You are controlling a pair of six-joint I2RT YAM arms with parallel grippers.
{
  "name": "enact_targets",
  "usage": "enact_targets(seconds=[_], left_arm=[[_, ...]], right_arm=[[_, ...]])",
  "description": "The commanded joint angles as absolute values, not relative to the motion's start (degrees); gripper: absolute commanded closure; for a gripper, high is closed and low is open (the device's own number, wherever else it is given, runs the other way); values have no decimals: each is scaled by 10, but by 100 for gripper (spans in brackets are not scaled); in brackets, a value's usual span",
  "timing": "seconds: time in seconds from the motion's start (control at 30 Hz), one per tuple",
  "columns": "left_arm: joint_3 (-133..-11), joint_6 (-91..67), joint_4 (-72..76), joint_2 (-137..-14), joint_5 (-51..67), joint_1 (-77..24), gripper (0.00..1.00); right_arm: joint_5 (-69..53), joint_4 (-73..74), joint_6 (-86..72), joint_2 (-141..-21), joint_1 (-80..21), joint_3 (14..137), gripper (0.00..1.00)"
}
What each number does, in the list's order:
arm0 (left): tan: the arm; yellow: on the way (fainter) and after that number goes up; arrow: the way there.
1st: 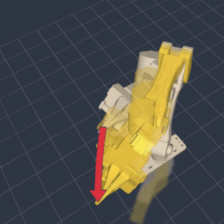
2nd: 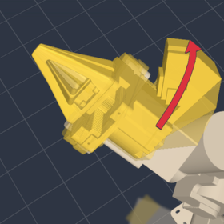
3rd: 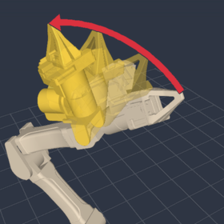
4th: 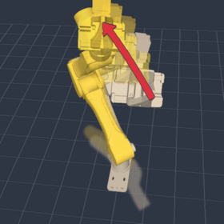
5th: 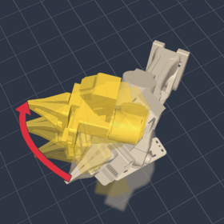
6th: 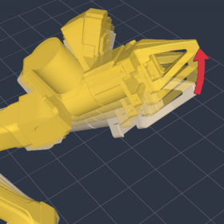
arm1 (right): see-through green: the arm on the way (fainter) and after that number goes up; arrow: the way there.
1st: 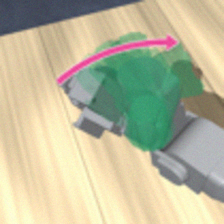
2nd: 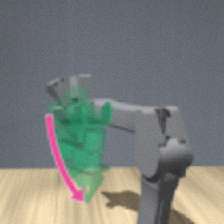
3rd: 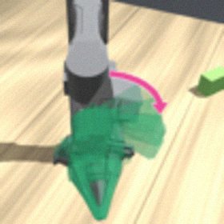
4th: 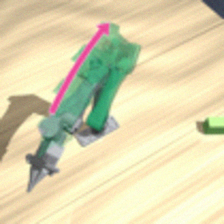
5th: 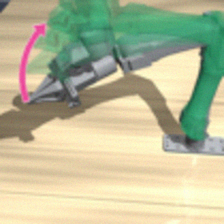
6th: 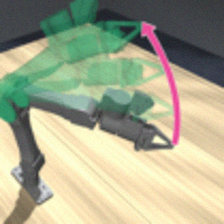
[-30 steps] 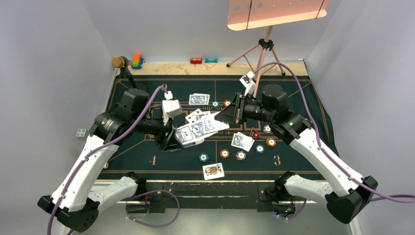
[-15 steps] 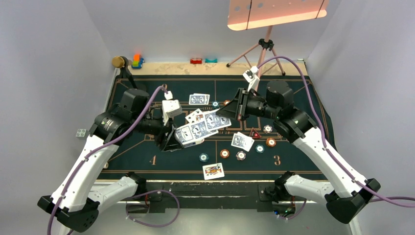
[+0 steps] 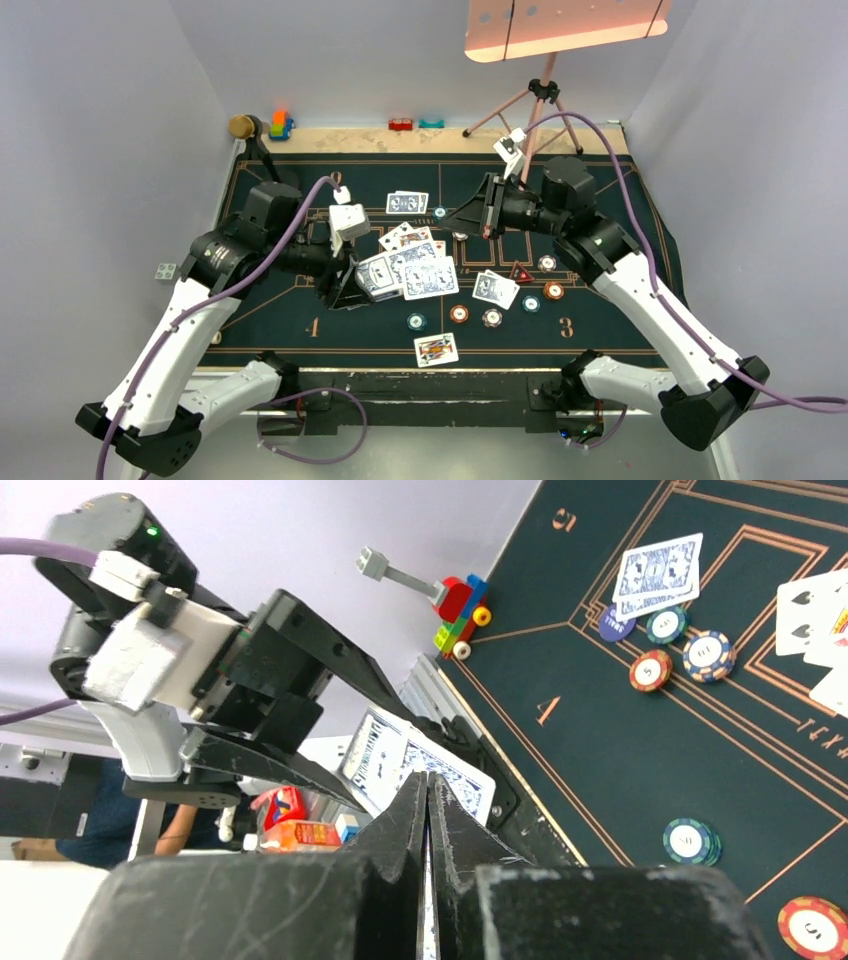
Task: Distribute texas hold em gaming equipment
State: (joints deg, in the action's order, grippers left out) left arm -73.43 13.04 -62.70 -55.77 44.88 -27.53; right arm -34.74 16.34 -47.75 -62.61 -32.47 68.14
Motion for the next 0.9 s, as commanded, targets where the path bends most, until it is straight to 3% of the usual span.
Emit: enact_targets(seconds=[0.0,0.07,0.2,0.27,0.4,0.6,0.87], left_arm=[[-748,134,-615,-547,475,-271,100],[-740,126,-608,-547,481,-270,100],[-719,113,-602,-558,507,-266,100],[-713,114,-600,-563,514,-260,100],[-694,115,-591,-564,526,-248,100],[-685,120,-593,-557,529,-246,100],[-701,123,-597,-548,519,-246,100]], right_arm=[[-360,150,-490,-630,-323,656,87],[-336,170,-486,-629,-321,655,73],[-304,203,-479,-615,-308,665,29],[-292,215,-478,-601,-302,661,19],[-292,207,-475,-575,-301,621,14],[-342,84,-534,-570,-313,534,10],[-331,54,-545,-639,-376,569,6]])
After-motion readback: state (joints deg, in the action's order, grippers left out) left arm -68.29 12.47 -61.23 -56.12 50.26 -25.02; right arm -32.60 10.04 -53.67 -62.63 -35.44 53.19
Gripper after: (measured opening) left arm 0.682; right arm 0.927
